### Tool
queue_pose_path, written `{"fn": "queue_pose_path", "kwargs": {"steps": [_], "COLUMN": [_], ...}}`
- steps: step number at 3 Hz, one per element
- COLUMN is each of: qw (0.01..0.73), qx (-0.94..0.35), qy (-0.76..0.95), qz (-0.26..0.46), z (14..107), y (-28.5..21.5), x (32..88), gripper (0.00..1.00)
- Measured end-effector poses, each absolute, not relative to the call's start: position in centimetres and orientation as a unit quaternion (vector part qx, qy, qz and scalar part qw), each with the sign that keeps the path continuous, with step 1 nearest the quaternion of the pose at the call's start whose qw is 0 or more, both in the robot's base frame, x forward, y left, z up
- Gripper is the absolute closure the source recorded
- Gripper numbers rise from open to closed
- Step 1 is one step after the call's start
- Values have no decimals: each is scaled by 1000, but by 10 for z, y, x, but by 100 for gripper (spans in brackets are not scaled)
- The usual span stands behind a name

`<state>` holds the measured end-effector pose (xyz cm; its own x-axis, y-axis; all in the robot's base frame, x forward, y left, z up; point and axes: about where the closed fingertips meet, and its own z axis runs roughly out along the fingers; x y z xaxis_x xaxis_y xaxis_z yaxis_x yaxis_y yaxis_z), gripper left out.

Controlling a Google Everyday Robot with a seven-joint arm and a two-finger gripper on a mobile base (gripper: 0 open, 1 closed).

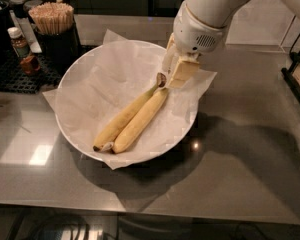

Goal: Pick banana from white bowl

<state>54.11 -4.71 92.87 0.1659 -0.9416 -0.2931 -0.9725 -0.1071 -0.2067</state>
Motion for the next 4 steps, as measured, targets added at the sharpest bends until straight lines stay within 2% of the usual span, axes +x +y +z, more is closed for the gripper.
{"fn": "queue_pose_path", "kwargs": {"steps": [1, 3, 4], "qw": [172, 170, 179], "qx": [-738, -733, -732], "qy": [650, 656, 656], "qz": [50, 53, 44], "z": [923, 919, 926], "y": [-52, -57, -59], "x": [536, 530, 526], "gripper": [66, 100, 100]}}
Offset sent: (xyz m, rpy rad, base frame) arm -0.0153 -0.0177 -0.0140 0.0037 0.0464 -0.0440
